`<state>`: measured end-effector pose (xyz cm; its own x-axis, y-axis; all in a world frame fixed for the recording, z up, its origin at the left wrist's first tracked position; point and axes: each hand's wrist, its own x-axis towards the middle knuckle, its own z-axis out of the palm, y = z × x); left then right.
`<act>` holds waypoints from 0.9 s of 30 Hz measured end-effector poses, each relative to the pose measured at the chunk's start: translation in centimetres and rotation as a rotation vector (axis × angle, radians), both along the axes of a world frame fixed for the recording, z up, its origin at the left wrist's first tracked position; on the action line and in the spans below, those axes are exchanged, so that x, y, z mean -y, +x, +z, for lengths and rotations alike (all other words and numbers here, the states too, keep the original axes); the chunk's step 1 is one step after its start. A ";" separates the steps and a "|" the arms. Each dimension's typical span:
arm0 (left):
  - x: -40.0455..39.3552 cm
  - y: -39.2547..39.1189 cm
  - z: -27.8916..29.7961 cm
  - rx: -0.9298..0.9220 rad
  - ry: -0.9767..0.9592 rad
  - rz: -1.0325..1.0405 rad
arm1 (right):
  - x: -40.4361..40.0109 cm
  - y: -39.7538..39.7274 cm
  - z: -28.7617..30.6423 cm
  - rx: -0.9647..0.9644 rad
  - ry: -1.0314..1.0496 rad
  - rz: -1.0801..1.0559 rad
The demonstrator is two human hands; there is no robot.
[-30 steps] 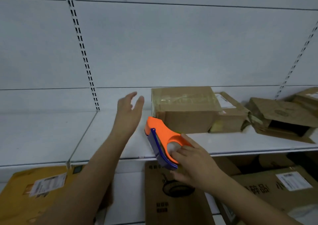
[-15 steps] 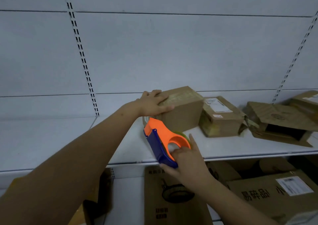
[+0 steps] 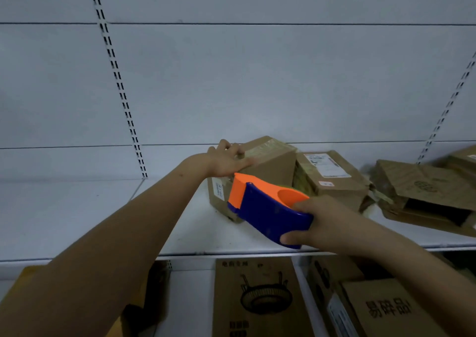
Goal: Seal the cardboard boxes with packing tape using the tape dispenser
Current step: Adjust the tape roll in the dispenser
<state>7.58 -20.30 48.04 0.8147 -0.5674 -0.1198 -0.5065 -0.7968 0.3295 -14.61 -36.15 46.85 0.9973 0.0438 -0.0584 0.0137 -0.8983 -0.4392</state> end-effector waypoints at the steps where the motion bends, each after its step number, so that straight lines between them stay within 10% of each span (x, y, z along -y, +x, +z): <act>1: 0.2 -0.2 -0.2 0.026 -0.006 0.009 | 0.5 -0.1 0.5 -0.016 -0.032 0.010; 12: 4.7 -2.0 1.6 0.117 0.048 -0.378 | 3.5 -1.5 1.7 0.005 -0.209 -0.096; 27: 9.9 -1.9 -0.3 0.106 0.062 -0.030 | 4.3 -5.7 2.3 0.133 -0.513 -0.350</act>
<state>5.64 -30.24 47.77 0.8072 -0.5862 -0.0693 -0.5601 -0.7977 0.2234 -20.27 -40.44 49.11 0.9476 -0.2871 0.1403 -0.2943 -0.9551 0.0335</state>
